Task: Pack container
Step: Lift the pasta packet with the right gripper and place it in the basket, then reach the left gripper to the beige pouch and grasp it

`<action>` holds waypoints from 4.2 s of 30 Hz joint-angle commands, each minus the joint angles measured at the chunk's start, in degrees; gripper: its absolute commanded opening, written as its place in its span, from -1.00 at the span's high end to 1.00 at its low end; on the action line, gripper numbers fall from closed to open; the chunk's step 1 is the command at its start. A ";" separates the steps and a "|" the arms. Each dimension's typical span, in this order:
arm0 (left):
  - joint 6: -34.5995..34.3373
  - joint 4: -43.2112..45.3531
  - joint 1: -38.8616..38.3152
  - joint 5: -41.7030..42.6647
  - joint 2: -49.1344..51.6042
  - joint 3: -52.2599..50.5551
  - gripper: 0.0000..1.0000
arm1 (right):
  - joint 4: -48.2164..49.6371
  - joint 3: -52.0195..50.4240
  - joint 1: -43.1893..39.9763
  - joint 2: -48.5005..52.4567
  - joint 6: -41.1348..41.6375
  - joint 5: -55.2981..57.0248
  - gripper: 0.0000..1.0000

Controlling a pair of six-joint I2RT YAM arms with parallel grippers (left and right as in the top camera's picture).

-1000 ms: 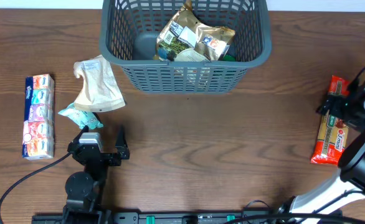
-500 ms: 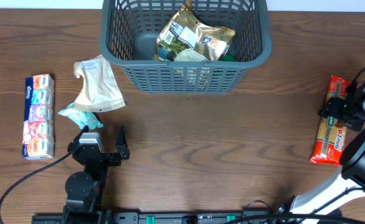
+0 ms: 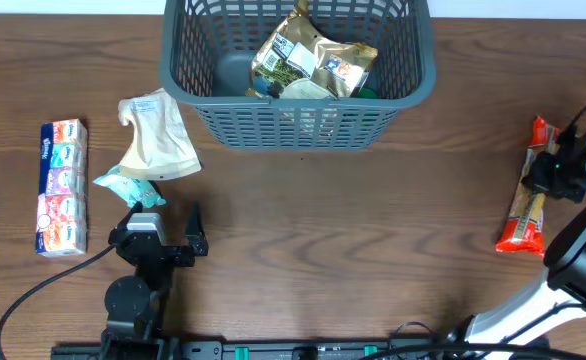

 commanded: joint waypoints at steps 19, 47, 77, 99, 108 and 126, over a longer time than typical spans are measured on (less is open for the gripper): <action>-0.55 -1.92 -0.17 -0.46 0.22 -1.29 -0.97 | -20.26 50.97 27.43 -10.88 -14.14 -10.23 0.98; -0.55 -1.92 -0.17 -0.48 0.22 -1.29 -0.97 | -17.29 57.44 61.70 4.63 -47.15 -9.70 0.98; -7.56 -17.14 -0.11 -4.26 3.78 15.37 -0.97 | -13.00 62.88 36.98 -8.33 -1.36 -7.15 -0.98; -7.39 -80.28 -0.11 -11.56 73.29 96.96 -0.97 | -37.94 62.10 15.28 0.33 2.82 -9.27 -0.98; -6.29 -70.90 4.11 -12.96 82.73 96.96 -0.97 | -39.36 62.10 15.21 2.21 0.35 -7.56 -0.98; 6.38 -59.71 18.27 6.47 102.03 96.96 -0.97 | -40.15 62.10 15.13 2.23 -2.36 -7.58 -0.99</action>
